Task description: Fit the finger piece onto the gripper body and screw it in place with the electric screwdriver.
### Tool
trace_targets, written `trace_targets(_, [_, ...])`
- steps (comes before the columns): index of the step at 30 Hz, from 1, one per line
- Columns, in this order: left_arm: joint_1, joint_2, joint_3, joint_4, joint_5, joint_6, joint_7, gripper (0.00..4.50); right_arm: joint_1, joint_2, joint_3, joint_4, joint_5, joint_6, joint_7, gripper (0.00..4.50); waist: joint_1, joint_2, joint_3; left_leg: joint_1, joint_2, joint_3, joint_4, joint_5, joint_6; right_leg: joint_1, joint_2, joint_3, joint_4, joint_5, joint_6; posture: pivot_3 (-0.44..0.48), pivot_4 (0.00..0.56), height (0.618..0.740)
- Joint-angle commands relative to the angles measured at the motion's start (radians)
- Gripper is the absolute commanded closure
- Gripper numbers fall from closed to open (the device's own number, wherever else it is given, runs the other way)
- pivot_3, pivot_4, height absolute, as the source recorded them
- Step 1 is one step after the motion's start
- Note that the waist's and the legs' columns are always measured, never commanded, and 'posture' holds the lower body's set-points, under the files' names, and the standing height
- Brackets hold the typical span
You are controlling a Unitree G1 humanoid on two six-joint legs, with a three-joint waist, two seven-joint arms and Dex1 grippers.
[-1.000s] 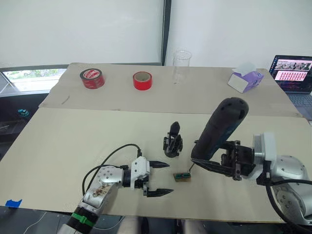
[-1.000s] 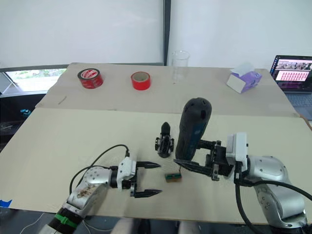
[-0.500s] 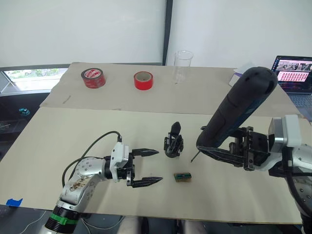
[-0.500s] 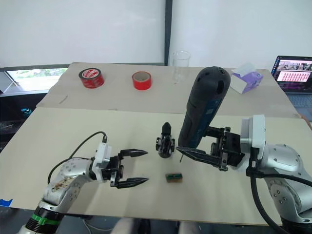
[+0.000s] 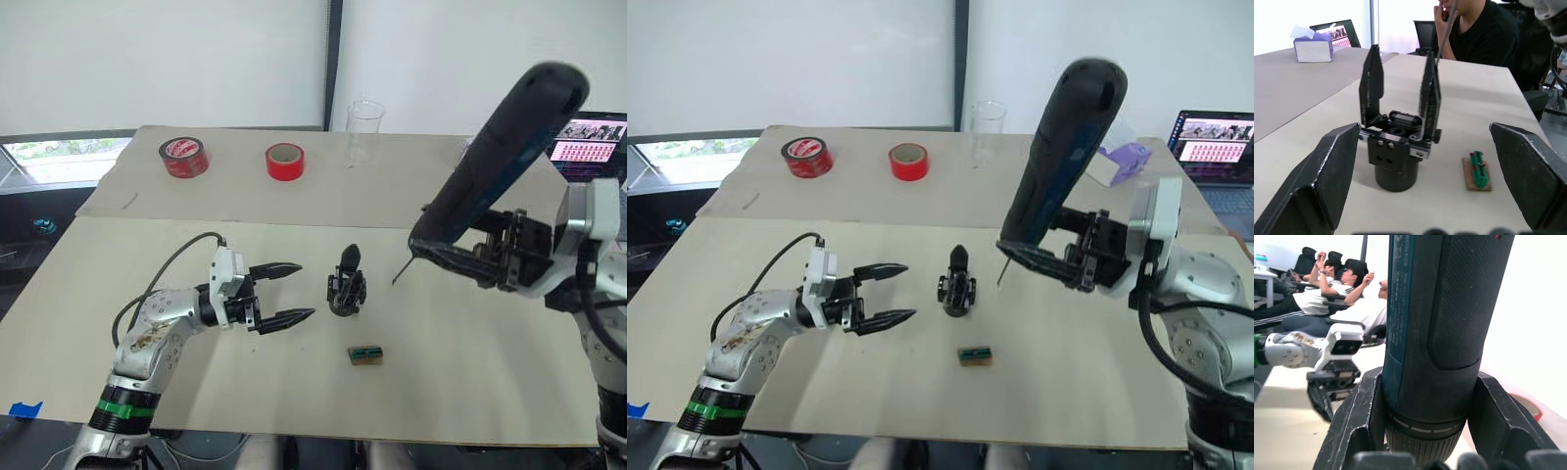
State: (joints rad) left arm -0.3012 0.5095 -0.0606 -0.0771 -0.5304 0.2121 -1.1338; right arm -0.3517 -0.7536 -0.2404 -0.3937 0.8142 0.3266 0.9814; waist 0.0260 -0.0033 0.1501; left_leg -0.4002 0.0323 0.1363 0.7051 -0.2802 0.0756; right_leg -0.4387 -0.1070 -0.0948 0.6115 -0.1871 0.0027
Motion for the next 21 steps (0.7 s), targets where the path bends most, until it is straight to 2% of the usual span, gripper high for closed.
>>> trace_targets(1, [-0.02, -0.014, -0.008, 0.022, 0.023, -0.042, -0.017, 0.0, -0.057, 0.018, 0.014, 0.021, -0.024, -0.021, 0.001, 2.57, -0.002, 0.0, 0.0, 0.0, 0.0, 0.0, 0.0, 0.0, 0.0, 0.0, 0.0, 0.0, 0.0, 0.001, -0.001, 0.0, 0.15, 0.74])
trace_targets(7, [-0.039, -0.042, -0.026, 0.078, 0.071, -0.082, -0.023, 0.0, -0.151, 0.07, 0.07, 0.07, -0.044, -0.006, -0.002, 2.57, -0.01, 0.0, 0.0, 0.0, 0.0, 0.0, 0.0, 0.001, -0.001, 0.0, 0.0, 0.0, 0.0, 0.001, -0.002, 0.0, 0.15, 0.74])
trace_targets(21, [-0.051, -0.073, -0.043, 0.117, 0.126, -0.106, -0.014, 0.0, -0.208, 0.142, 0.152, 0.071, -0.052, 0.03, 0.005, 2.57, -0.014, 0.0, 0.0, 0.0, 0.0, 0.0, 0.0, 0.003, -0.005, 0.0, 0.0, 0.0, 0.0, 0.002, -0.002, 0.0, 0.15, 0.74])
